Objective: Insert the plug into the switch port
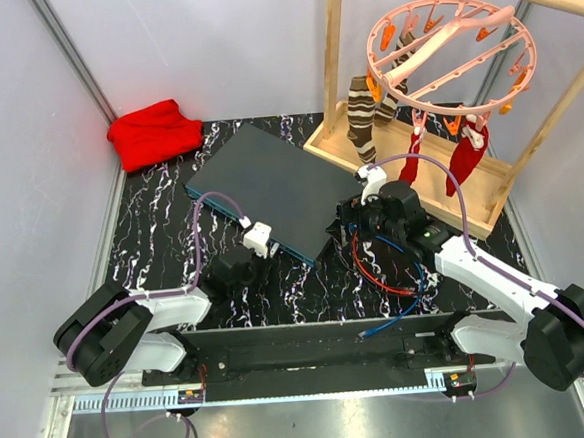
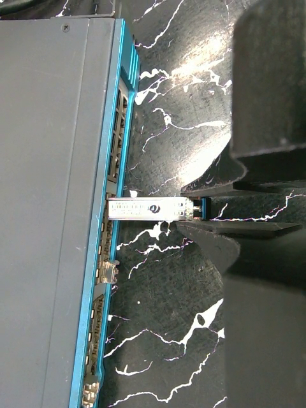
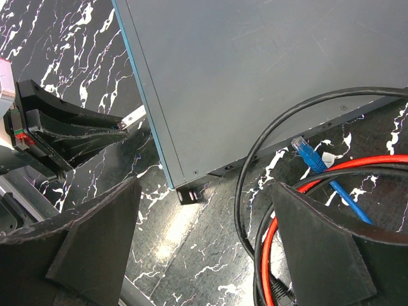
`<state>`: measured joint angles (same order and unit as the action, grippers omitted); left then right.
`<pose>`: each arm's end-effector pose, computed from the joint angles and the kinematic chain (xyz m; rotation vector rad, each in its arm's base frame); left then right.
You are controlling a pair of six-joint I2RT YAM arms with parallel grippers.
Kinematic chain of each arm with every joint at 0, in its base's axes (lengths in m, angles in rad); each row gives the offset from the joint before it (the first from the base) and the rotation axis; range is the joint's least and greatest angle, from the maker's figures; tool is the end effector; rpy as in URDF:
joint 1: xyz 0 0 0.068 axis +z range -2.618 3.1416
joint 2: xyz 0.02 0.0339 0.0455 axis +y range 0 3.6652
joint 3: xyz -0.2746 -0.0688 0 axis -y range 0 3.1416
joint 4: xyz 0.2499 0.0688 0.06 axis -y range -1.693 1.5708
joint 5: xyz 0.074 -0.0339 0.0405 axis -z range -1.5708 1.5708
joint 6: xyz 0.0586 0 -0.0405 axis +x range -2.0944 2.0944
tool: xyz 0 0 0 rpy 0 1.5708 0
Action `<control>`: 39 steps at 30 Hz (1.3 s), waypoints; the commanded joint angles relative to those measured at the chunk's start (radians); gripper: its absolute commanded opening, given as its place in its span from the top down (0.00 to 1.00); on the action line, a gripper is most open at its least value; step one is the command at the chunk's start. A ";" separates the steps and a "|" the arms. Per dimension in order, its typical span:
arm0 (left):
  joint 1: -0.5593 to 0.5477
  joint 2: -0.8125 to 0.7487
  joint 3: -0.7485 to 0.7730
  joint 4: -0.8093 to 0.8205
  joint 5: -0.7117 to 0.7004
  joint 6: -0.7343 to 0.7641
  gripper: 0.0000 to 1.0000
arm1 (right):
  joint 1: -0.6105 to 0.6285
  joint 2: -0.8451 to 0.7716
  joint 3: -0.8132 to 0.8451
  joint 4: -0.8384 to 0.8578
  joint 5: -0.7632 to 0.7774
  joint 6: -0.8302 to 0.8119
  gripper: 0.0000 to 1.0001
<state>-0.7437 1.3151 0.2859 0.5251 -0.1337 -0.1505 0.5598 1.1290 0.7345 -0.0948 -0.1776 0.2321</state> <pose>0.1867 -0.1611 0.1322 0.5329 2.0268 -0.4081 0.2255 0.1535 0.2592 -0.4571 2.0706 0.6643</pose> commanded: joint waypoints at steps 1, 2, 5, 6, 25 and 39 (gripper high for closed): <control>0.003 -0.017 0.039 0.058 0.016 0.014 1.00 | -0.008 0.002 0.003 0.043 -0.010 -0.001 0.07; 0.003 -0.016 0.042 0.058 0.017 0.015 1.00 | -0.008 0.002 0.003 0.043 -0.010 0.000 0.07; 0.003 -0.016 0.045 0.059 0.023 0.016 1.00 | -0.008 0.002 0.002 0.043 -0.011 0.000 0.07; 0.003 -0.017 0.044 0.059 0.025 0.014 1.00 | -0.008 0.002 0.003 0.043 -0.011 0.001 0.07; 0.004 0.033 0.058 0.070 0.023 0.009 1.00 | -0.008 0.000 -0.007 0.053 -0.016 0.009 0.07; 0.020 0.001 0.039 0.079 -0.017 -0.015 1.00 | -0.008 -0.009 -0.014 0.056 -0.020 0.013 0.07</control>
<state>-0.7380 1.3434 0.3042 0.5251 -0.1261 -0.1631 0.5598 1.1309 0.7231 -0.0784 -0.1852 0.2401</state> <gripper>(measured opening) 0.172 0.931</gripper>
